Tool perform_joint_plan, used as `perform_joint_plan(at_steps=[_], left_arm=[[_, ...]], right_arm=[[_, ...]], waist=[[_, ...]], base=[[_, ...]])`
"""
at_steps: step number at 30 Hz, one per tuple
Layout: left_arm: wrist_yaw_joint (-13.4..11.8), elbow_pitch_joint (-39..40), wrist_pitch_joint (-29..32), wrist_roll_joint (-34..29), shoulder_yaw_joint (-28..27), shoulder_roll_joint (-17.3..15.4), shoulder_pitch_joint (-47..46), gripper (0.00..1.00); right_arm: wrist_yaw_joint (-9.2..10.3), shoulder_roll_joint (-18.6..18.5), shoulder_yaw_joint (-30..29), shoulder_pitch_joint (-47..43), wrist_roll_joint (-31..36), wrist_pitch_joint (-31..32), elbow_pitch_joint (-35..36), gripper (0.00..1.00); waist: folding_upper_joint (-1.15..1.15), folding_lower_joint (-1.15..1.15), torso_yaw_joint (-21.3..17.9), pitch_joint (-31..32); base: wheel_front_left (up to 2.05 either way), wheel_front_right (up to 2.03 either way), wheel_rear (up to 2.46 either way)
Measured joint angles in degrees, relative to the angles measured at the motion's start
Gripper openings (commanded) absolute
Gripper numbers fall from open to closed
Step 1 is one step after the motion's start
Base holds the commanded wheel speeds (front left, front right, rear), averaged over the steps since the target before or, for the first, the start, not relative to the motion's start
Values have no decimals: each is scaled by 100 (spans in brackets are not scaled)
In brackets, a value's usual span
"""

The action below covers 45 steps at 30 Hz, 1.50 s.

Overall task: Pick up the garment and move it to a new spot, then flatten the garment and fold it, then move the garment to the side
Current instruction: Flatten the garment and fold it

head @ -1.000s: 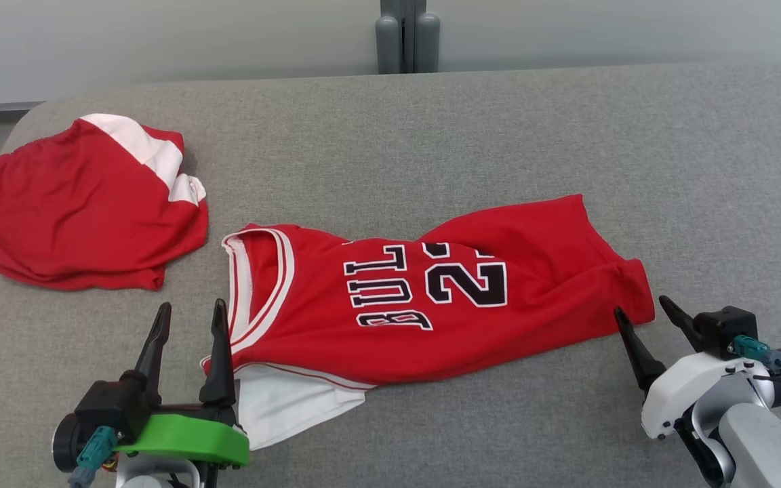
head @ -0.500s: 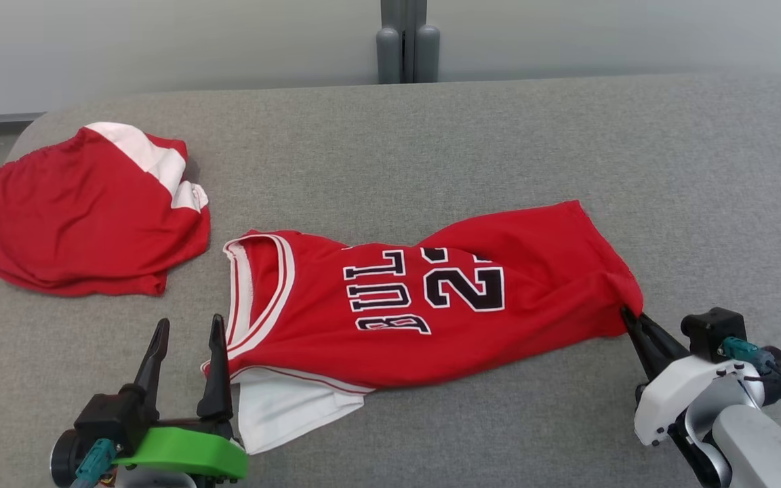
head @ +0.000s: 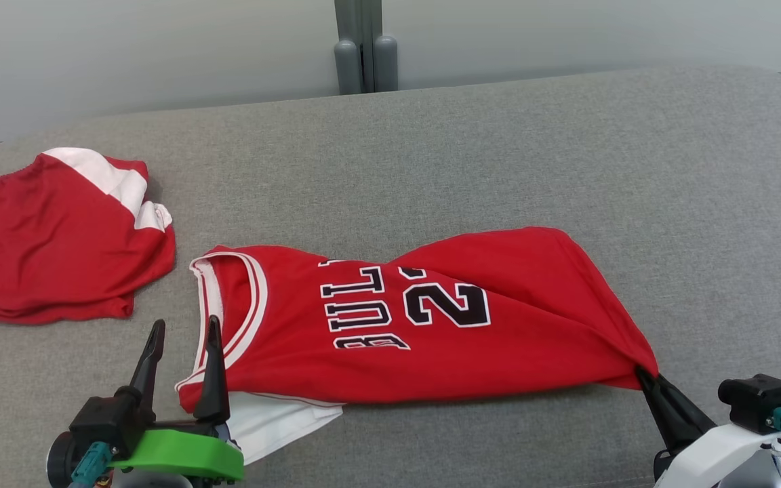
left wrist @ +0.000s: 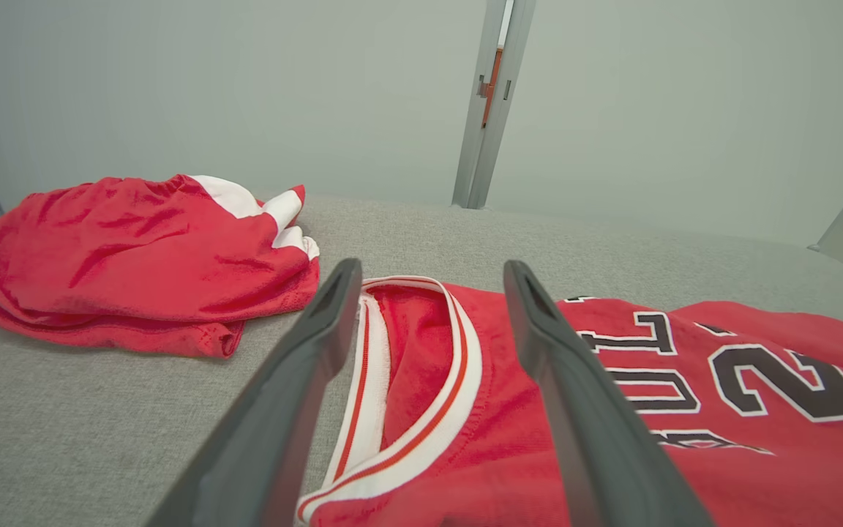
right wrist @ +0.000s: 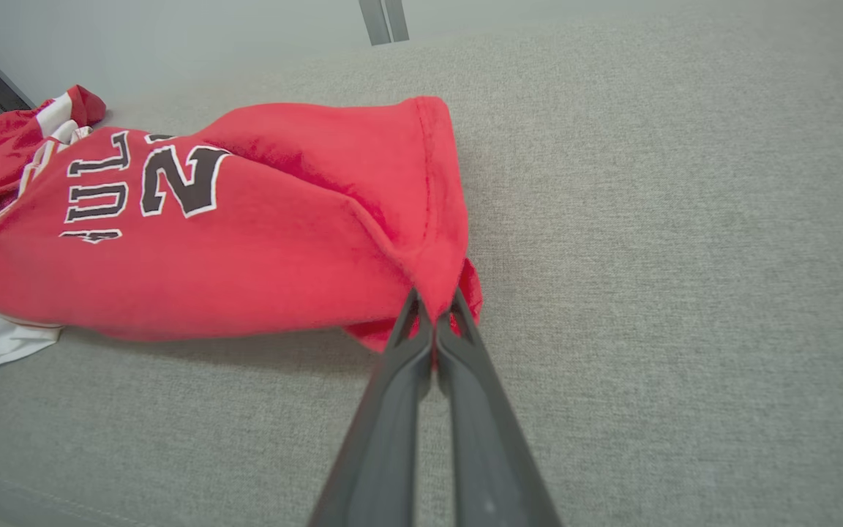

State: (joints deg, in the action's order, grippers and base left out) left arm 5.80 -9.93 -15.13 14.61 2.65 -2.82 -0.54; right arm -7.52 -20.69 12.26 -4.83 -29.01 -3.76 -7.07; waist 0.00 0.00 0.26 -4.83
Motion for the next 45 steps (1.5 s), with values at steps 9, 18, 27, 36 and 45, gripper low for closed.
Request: perform_joint_plan(at_steps=[9, 18, 27, 36, 45], left_arm=[[9, -15, 1, -10, 79, 0, -83, 100], [10, -22, 0, -2, 142, -1, -253, 100], [10, -27, 0, 33, 229, -1, -434, 100], [-24, -43, 1, 36, 191, -1, -445, 100], [-23, -32, 1, -40, 14, 0, -246, 100]], right_arm=[[0, 111, -221, 185, 426, 377, 488, 0], [0, 190, -256, 1556, 735, 328, -624, 0], [0, 148, -104, 2939, 715, -104, -2635, 0], [0, 198, 327, 3317, 441, -868, -3516, 100], [0, 44, 336, 2579, 308, -1105, -2926, 100]], waist=[[0, 0, 93, -84], [0, 0, 393, -285], [0, 0, 689, -604], [0, 0, 720, -603], [0, 0, 486, -292]], base=[[0, 0, 0], [0, 0, 0], [0, 0, 0], [0, 0, 0], [0, 0, 0]])
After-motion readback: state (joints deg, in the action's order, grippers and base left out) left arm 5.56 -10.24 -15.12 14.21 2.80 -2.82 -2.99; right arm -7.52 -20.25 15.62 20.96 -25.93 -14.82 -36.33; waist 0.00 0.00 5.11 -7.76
